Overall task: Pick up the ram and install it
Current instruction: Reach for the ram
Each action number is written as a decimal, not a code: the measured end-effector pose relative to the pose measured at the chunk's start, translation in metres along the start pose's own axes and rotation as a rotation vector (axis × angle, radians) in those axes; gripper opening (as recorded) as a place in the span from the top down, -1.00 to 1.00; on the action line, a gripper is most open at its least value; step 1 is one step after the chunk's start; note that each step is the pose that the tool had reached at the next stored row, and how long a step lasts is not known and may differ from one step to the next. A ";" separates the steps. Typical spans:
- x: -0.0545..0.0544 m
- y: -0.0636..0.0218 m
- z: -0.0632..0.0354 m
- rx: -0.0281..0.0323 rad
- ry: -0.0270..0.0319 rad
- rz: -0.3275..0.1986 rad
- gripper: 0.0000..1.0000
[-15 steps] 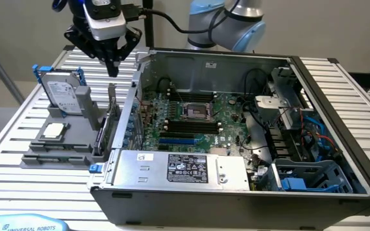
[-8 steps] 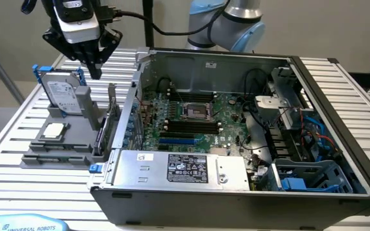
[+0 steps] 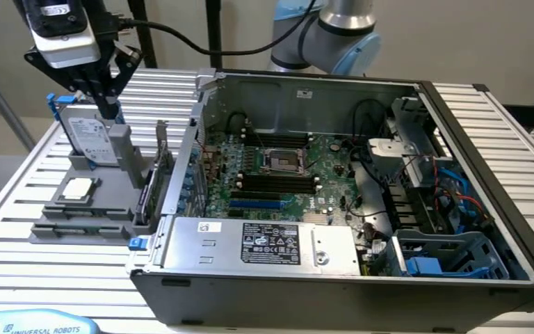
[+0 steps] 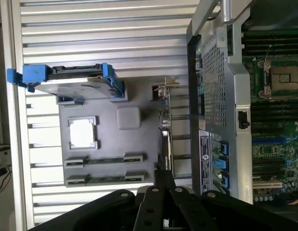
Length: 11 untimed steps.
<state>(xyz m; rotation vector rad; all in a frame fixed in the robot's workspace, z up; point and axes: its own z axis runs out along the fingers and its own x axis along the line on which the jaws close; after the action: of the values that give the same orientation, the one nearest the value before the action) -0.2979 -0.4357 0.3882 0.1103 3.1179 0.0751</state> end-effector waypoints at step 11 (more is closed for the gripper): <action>0.049 -0.0126 0.0059 0.0000 0.0000 0.000 0.79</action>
<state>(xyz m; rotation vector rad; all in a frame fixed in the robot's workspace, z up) -0.3478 -0.4445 0.3808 0.1105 3.1179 0.0751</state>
